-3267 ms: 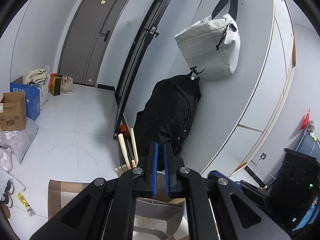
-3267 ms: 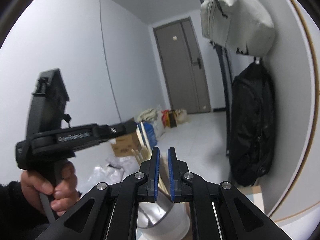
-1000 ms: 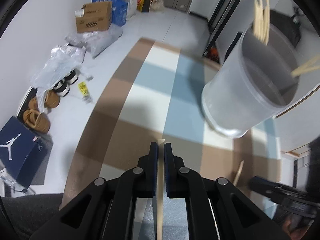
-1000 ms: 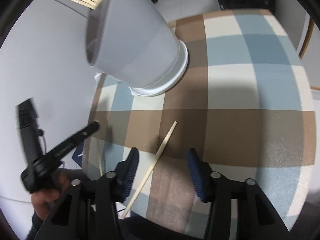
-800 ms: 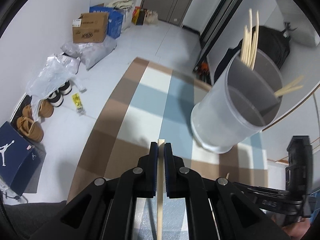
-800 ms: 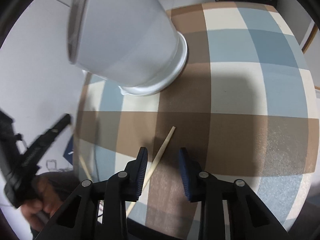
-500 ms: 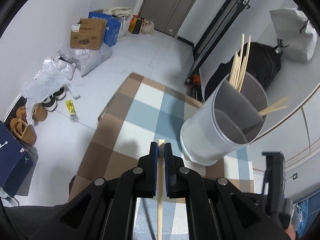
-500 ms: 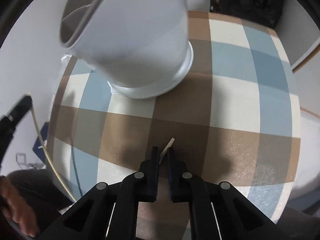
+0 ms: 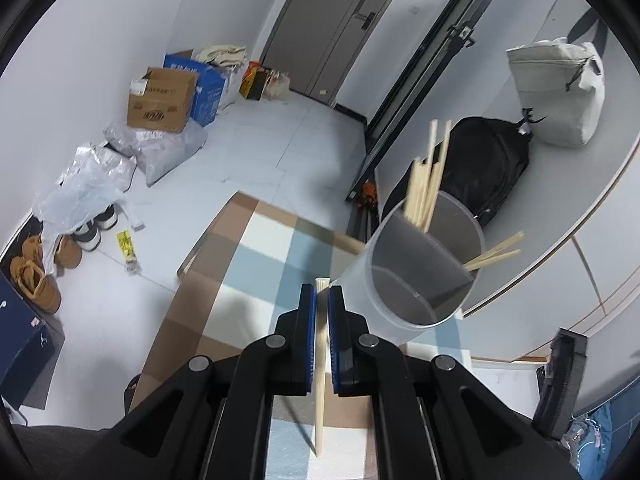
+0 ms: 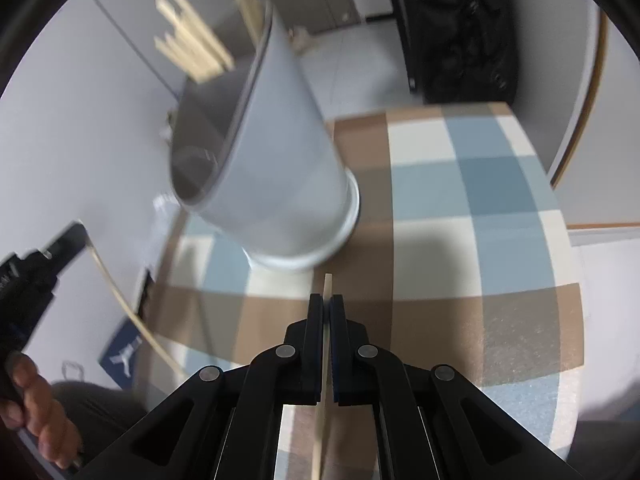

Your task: Organize utensils

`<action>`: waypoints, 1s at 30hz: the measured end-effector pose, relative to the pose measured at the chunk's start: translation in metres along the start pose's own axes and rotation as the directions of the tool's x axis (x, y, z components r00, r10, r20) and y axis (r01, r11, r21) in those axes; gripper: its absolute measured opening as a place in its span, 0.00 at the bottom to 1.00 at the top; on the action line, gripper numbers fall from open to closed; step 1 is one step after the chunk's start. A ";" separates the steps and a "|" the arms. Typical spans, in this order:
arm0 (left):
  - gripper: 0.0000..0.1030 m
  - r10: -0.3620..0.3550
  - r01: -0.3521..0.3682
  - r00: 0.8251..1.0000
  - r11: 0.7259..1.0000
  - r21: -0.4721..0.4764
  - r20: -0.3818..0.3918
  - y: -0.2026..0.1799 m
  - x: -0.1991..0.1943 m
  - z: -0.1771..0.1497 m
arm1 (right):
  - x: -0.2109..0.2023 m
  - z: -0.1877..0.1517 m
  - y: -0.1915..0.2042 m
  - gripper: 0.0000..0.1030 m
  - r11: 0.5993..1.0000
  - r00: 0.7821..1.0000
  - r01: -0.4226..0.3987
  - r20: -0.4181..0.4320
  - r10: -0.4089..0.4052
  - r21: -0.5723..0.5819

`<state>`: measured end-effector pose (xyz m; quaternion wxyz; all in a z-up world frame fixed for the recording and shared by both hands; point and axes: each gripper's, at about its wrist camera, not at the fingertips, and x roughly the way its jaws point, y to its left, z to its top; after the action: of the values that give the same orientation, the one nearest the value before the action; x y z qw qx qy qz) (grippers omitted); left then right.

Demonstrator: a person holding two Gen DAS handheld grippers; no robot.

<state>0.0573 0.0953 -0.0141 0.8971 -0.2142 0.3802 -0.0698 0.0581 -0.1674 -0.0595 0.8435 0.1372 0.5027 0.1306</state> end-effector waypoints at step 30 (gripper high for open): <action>0.33 0.087 -0.092 0.981 0.996 -0.021 -0.171 0.045 0.041 0.018 | -0.016 0.025 -0.028 0.03 0.987 0.981 -0.152 0.134 0.143 0.060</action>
<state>0.0973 0.1296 -0.0497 0.8604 -0.2031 0.4655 -0.0417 0.0750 -0.2018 -0.0453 0.8568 0.2116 0.4399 0.1660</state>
